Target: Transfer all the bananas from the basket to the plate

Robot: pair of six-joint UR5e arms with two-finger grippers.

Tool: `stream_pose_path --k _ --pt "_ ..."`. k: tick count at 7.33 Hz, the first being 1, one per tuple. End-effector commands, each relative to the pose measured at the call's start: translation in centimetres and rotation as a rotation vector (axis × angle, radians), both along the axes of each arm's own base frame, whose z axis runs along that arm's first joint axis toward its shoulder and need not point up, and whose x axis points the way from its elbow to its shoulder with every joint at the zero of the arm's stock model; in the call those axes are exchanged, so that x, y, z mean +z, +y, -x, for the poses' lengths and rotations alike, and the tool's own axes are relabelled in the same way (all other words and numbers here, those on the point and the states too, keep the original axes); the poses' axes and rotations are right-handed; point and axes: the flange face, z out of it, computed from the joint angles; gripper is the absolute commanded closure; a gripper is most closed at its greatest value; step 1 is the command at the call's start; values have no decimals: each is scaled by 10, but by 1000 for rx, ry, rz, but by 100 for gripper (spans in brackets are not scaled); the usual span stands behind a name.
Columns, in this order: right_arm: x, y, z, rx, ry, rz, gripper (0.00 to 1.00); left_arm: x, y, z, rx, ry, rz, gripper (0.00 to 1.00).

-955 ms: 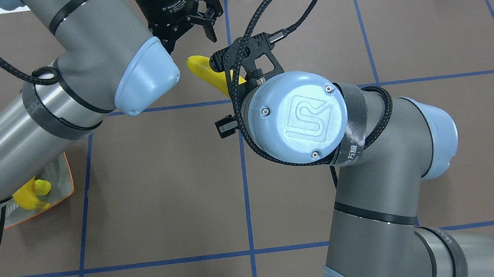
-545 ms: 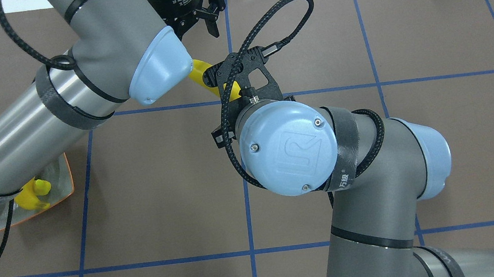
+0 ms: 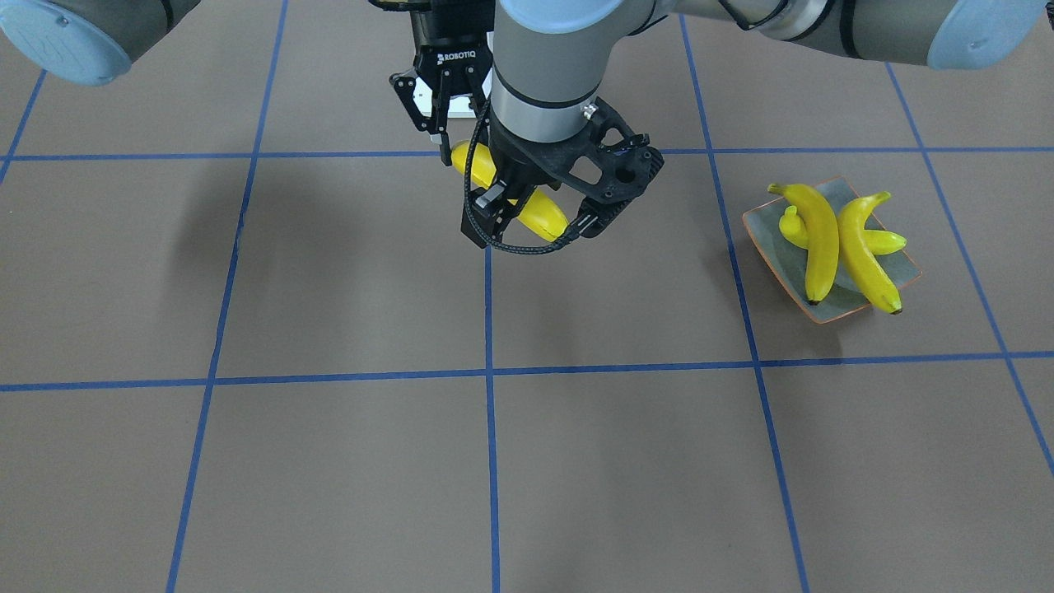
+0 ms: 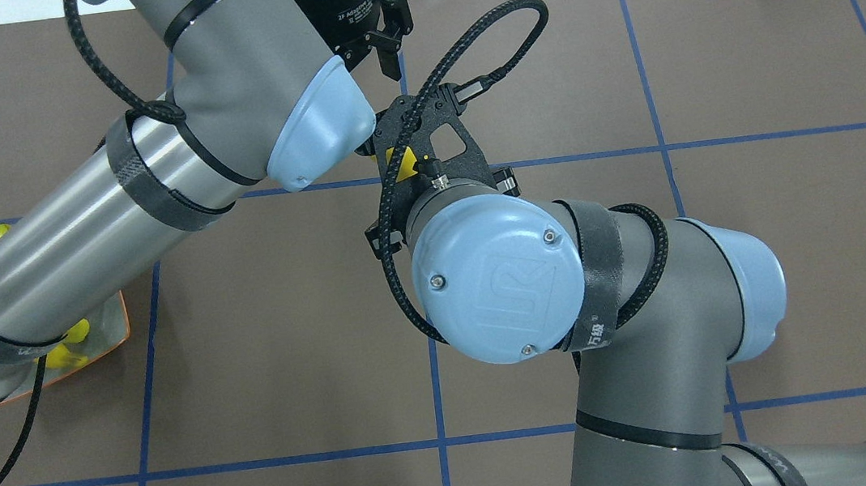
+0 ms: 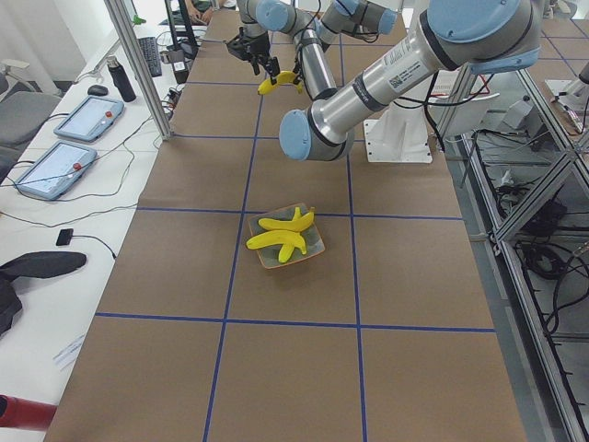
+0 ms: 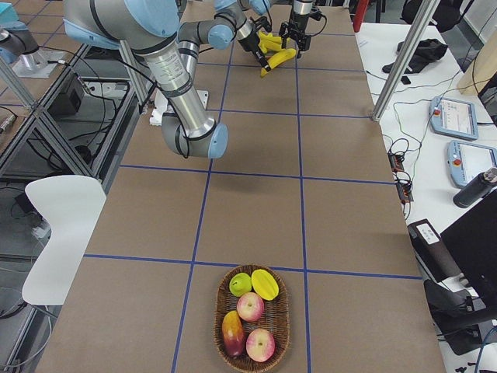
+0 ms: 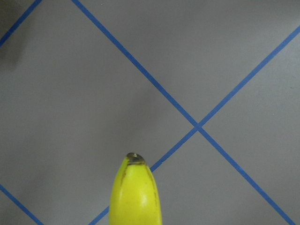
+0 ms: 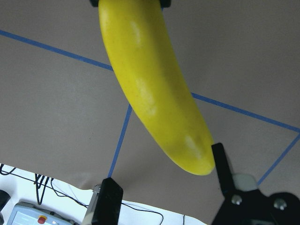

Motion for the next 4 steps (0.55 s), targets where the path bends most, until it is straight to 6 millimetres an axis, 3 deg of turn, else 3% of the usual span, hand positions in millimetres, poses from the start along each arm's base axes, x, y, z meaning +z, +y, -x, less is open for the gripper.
stream_pose_path --k 1,4 --pt "0 2 2 13 4 -10 100 0 4 1 1 -8 9 1" --pt "0 4 3 37 3 -20 100 2 5 2 10 -7 -2 1"
